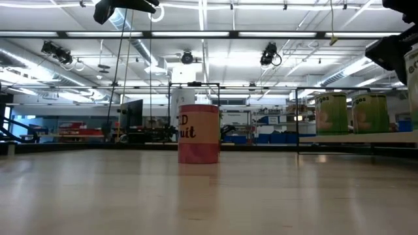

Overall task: Pick and place cans onto a shelf
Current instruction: Put the top canned peas on the shelf, then put the canned peas on the shelf aligned with the other canned peas

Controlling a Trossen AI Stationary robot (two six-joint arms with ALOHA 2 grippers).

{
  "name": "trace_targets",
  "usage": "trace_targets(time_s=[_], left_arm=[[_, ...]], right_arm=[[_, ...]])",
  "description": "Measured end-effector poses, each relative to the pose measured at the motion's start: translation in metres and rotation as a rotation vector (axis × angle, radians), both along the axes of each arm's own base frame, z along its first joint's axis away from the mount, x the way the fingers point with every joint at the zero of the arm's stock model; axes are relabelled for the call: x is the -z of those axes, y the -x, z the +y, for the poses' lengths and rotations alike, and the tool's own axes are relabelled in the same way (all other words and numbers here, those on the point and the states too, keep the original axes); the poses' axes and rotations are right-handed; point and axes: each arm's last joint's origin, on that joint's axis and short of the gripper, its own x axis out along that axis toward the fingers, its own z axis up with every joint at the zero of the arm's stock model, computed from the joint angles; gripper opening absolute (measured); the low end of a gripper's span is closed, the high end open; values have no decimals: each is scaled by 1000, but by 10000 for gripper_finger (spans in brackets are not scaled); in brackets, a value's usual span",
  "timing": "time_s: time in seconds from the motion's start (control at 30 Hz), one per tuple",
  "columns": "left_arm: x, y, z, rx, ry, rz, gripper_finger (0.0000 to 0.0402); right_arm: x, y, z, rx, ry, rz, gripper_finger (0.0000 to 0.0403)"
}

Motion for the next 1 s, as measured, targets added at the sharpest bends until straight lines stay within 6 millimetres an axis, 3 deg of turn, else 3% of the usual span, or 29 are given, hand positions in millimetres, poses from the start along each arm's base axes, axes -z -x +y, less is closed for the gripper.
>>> trace_targets(time_s=[0.17, 0.37, 0.77, 0.9, 1.0], left_arm=[[0, 0, 0, 1, 0, 0, 82], [-4, -3, -3, 79, 25, -37, 82], [-54, -8, -23, 427, 0, -504, 38], [-74, -6, -35, 489, -50, -509, 26], [-85, -8, -48, 551, -82, -418, 20]], right_arm=[[-2, -1, 1, -4, -14, 10, 367], [-23, -3, 2, 5, -12, -36, 367], [-69, -18, -13, 150, 51, -230, 366], [-78, -27, -19, 165, 92, -259, 363], [-87, -36, -21, 179, 127, -288, 362]])
